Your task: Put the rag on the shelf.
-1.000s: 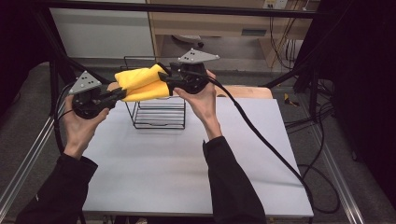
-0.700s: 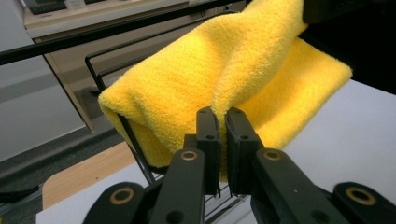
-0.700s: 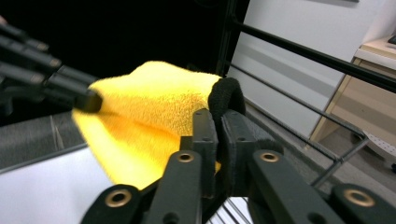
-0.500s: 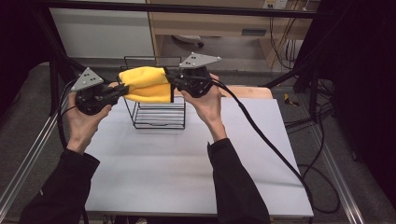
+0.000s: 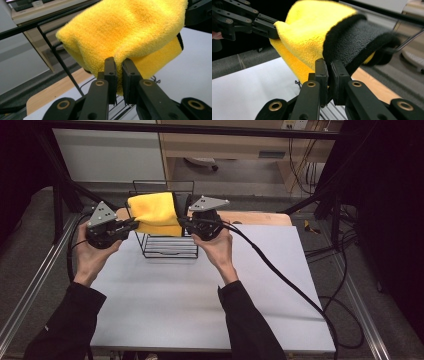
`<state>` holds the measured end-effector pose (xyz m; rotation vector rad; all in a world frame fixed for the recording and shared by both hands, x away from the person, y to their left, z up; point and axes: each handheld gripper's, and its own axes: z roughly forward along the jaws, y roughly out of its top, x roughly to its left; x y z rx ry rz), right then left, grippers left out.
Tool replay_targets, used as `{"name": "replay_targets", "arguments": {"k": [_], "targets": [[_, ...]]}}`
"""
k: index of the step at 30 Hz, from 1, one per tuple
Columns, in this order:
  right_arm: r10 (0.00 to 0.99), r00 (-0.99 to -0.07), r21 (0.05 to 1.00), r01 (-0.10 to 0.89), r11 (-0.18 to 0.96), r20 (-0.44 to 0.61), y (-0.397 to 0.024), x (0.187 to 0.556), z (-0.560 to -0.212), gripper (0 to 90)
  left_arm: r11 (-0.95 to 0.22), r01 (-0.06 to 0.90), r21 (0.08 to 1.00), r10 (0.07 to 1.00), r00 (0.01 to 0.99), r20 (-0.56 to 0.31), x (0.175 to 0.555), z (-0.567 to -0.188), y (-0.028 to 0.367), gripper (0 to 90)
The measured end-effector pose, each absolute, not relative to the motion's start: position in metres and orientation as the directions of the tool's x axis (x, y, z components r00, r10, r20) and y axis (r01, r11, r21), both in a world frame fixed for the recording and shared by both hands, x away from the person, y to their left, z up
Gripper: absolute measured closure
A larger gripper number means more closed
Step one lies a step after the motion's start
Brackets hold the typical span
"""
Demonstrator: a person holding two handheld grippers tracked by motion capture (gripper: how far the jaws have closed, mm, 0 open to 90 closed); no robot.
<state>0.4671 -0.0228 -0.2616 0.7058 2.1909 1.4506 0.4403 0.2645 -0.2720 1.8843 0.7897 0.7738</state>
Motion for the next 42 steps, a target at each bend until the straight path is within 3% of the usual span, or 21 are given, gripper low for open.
{"name": "replay_targets", "arguments": {"k": [10, 20, 26, 33, 42], "targets": [[0.667, -0.743, 0.929, 0.208, 0.306, -0.053, -0.019, 0.473, -0.277, 78.5, -0.303, 0.229, 0.925, 0.794, 0.598, 0.111, 0.444, -0.282, 0.261, 72.0], [0.656, -0.753, 0.957, 0.150, 0.250, -0.053, -0.038, 0.453, -0.259, 57.3, -0.237, 0.298, 0.925, 0.814, 0.581, 0.021, 0.425, -0.271, 0.274, 35.6], [0.642, -0.766, 0.955, 0.181, 0.234, -0.012, -0.050, 0.446, -0.257, 37.3, -0.221, 0.337, 0.915, 0.814, 0.581, -0.018, 0.415, -0.274, 0.281, 22.2], [0.643, -0.766, 0.934, 0.237, 0.269, 0.009, -0.073, 0.438, -0.279, 18.3, -0.240, 0.387, 0.890, 0.816, 0.577, -0.031, 0.404, -0.309, 0.290, 13.5], [0.666, -0.742, 0.904, 0.336, 0.265, 0.080, -0.123, 0.427, -0.319, 8.3, -0.261, 0.454, 0.852, 0.805, 0.590, -0.068, 0.394, -0.362, 0.297, 7.6]]}}
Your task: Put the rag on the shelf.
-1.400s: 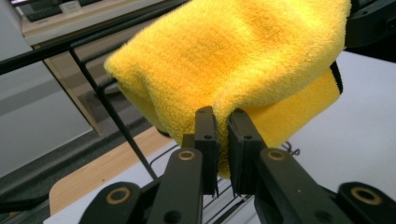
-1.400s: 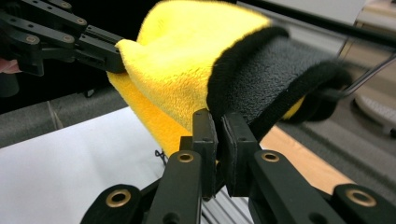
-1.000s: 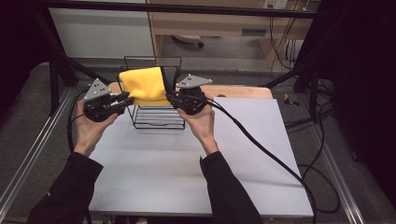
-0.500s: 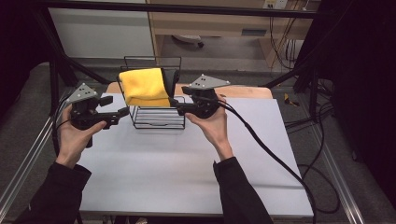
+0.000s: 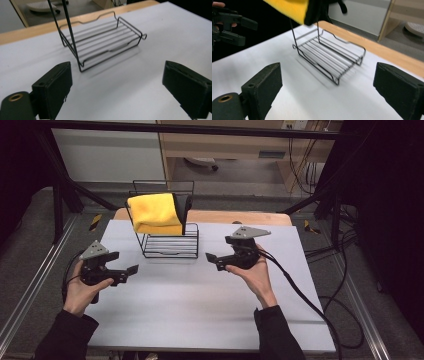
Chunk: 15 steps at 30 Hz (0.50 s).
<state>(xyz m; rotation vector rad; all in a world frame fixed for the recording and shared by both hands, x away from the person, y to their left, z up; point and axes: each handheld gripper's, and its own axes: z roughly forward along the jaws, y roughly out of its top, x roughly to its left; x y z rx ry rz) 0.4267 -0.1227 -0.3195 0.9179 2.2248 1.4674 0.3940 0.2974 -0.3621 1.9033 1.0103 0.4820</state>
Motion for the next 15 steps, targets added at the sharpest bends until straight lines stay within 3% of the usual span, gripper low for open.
{"name": "replay_targets", "arguments": {"k": [15], "targets": [[0.750, -0.634, 0.879, 0.450, 0.159, 0.188, -0.223, 0.394, -0.392, 3.4, -0.303, 0.496, 0.814, 0.784, 0.615, -0.082, 0.379, -0.418, 0.300, 2.7]]}}
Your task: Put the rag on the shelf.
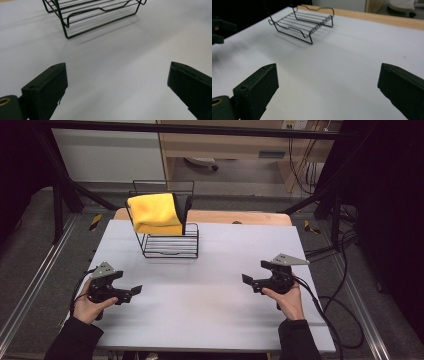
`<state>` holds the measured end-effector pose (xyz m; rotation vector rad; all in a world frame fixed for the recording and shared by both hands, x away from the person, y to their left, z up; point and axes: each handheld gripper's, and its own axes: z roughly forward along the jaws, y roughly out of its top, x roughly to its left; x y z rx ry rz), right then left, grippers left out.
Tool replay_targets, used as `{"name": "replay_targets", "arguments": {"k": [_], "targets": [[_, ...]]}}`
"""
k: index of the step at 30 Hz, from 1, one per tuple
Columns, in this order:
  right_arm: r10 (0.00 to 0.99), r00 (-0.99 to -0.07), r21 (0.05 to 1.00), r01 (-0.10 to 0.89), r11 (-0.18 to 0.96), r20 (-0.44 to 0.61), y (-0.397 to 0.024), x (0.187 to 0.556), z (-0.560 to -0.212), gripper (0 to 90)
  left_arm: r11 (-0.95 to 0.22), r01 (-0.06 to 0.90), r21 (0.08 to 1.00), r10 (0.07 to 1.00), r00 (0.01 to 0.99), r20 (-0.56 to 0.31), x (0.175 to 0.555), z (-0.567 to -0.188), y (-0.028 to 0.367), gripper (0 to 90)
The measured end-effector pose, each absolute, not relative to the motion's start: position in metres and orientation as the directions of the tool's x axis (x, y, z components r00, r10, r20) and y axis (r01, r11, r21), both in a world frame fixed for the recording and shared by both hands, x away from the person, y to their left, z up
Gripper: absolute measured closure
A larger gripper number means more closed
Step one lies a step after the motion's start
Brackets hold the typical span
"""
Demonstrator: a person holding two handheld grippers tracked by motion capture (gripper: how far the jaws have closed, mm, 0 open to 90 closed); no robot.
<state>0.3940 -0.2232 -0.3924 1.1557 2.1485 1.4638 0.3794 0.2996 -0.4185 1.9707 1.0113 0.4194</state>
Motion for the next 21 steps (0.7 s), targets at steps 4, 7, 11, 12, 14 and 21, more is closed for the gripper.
{"name": "replay_targets", "arguments": {"k": [4, 7, 11, 12, 14, 21], "targets": [[0.764, -0.611, 0.862, 0.484, 0.151, 0.209, -0.244, 0.384, -0.414, 2.2, -0.321, 0.494, 0.808, 0.779, 0.623, -0.071, 0.376, -0.425, 0.301, 2.8], [0.773, -0.597, 0.852, 0.501, 0.152, 0.213, -0.256, 0.378, -0.425, 2.2, -0.330, 0.487, 0.809, 0.775, 0.629, -0.062, 0.374, -0.428, 0.301, 2.8], [0.786, -0.572, 0.844, 0.521, 0.130, 0.233, -0.269, 0.371, -0.435, 2.0, -0.338, 0.491, 0.803, 0.776, 0.628, -0.057, 0.373, -0.433, 0.300, 2.8], [0.788, -0.571, 0.844, 0.520, 0.130, 0.230, -0.271, 0.370, -0.437, 2.0, -0.342, 0.491, 0.801, 0.775, 0.629, -0.054, 0.372, -0.433, 0.301, 2.8], [0.789, -0.571, 0.843, 0.521, 0.137, 0.225, -0.273, 0.368, -0.440, 1.8, -0.344, 0.492, 0.800, 0.778, 0.627, -0.051, 0.372, -0.435, 0.301, 2.8], [0.792, -0.567, 0.838, 0.527, 0.140, 0.224, -0.274, 0.364, -0.442, 1.5, -0.345, 0.496, 0.797, 0.776, 0.628, -0.054, 0.371, -0.439, 0.302, 2.8]]}}
